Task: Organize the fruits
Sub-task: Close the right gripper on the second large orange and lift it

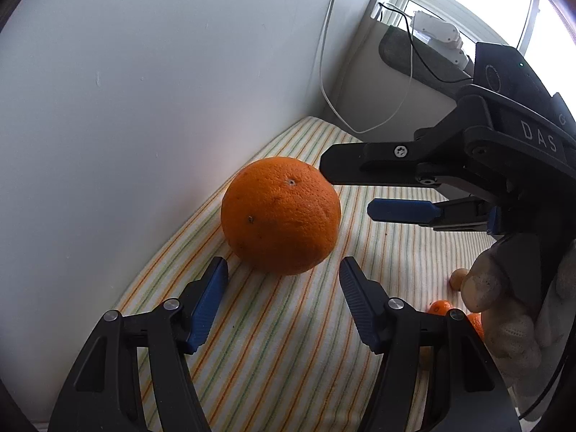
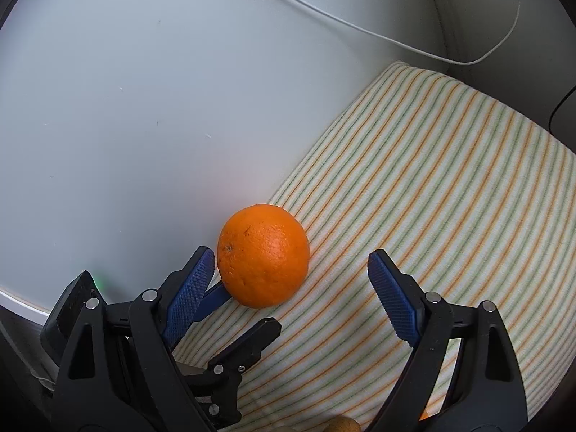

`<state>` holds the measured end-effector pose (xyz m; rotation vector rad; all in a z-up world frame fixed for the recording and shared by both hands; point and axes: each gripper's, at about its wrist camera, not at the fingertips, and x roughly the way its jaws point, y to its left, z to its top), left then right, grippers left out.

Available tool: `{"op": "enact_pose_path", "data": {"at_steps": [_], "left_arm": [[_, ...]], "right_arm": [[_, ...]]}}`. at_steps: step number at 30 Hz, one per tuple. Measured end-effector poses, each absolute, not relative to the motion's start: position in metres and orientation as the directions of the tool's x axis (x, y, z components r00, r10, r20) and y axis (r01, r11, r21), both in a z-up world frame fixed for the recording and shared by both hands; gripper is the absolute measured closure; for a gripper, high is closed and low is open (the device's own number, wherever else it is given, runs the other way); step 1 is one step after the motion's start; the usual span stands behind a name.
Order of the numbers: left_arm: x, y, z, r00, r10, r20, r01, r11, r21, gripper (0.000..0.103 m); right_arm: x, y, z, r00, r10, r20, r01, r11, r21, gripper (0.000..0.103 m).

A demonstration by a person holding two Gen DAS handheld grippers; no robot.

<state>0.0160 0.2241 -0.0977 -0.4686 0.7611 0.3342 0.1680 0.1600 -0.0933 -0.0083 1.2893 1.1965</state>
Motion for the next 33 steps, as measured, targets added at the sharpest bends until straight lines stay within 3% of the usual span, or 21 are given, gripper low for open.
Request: {"op": "enact_pose_path", "data": {"at_steps": [10, 21, 33], "left_arm": [[0.025, 0.228, -0.101, 0.669, 0.101, -0.736, -0.453, 0.841, -0.297, 0.039], [0.034, 0.238, -0.098, 0.661, 0.081, -0.746, -0.451, 0.837, -0.309, 0.041], [0.028, 0.235, -0.096, 0.675, 0.087, -0.732, -0.452, 0.834, -0.317, 0.044]], "right_arm": [[0.159, 0.19, -0.11, -0.229, 0.656, -0.719, -0.673, 0.427, 0.604, 0.014], [0.136, 0.212, -0.118, -0.284, 0.655, -0.7, -0.665, 0.391, 0.636, 0.039], [0.114, 0.216, -0.113, -0.276, 0.638, -0.719, -0.71, 0.368, 0.6, 0.041]]}}
